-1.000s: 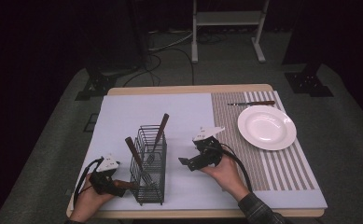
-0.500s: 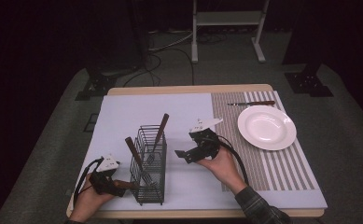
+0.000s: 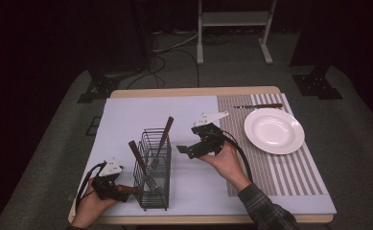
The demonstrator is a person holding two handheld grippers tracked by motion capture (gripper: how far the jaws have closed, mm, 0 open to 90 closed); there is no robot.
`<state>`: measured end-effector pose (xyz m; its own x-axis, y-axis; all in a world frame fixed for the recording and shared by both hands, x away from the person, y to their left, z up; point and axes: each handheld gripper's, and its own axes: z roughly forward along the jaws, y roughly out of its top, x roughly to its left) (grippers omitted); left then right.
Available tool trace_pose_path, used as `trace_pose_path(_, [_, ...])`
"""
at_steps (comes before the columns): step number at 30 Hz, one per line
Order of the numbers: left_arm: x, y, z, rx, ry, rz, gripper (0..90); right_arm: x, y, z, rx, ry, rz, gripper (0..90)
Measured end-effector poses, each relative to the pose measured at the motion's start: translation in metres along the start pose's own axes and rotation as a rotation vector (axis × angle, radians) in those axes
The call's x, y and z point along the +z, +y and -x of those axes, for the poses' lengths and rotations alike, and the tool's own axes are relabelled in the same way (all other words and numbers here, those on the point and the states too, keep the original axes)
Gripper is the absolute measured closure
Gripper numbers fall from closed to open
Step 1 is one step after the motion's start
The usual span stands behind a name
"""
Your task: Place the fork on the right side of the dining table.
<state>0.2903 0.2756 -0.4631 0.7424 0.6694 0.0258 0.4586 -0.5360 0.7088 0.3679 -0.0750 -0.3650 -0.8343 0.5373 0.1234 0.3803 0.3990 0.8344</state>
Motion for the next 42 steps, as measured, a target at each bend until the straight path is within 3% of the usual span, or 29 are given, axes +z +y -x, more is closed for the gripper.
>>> trace_pose_path(26, [0.000, 0.000, 0.000, -0.003, -0.001, 0.004, 0.0, 0.011, 0.041, 0.006, 0.020, 0.036, 0.065, 15.3])
trace_pose_path(35, [0.000, 0.000, 0.000, -0.002, -0.001, 0.002, 0.0, 0.017, 0.052, 0.009, 0.034, 0.067, 0.089, 23.7])
trace_pose_path(42, [0.000, 0.000, 0.000, -0.001, -0.001, 0.002, 0.0, 0.025, 0.055, 0.013, 0.051, 0.095, 0.090, 38.7])
